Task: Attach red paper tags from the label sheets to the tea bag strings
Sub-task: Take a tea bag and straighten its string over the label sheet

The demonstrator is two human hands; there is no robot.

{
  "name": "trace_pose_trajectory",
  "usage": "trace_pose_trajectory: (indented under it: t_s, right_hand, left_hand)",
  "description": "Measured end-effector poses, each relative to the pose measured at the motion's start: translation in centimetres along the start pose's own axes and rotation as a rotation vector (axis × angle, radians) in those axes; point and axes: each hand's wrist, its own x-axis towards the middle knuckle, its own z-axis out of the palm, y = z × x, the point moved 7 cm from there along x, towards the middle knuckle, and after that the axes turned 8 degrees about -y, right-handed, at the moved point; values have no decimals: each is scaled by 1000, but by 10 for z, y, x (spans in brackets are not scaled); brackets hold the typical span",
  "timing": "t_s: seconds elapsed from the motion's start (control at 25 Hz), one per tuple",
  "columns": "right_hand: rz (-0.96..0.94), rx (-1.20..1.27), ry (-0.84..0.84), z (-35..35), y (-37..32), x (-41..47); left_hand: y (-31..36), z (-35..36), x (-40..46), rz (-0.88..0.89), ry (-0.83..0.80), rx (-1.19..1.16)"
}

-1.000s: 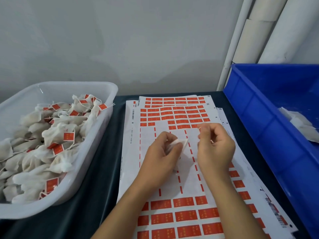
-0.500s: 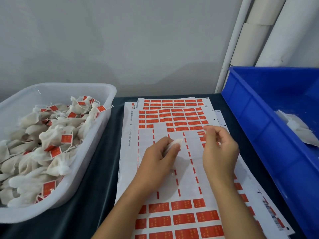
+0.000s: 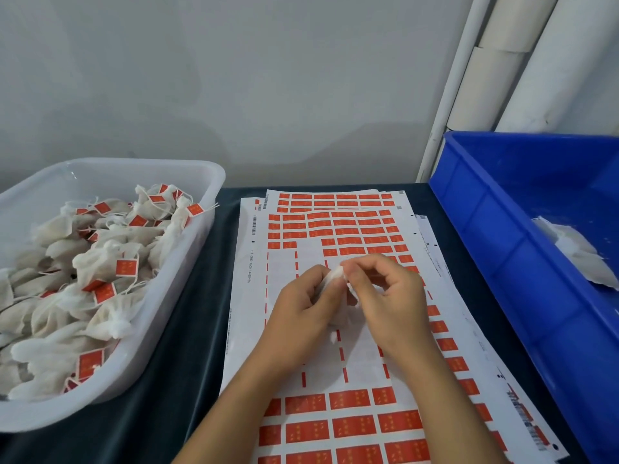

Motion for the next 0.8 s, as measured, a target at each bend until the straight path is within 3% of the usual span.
trace_pose_trajectory:
  t_s: [0.24, 0.6, 0.8]
  right_hand:
    - [-26, 63, 133, -11, -7, -2]
    - [-71, 103, 121, -12, -14, -2]
    - [-94, -42, 56, -6, -13, -1]
  left_hand:
    - [-3, -3, -5, -83, -33, -191]
    - [0, 6, -4, -133, -165, -148]
    - [-6, -9, -4, -126, -80, -331]
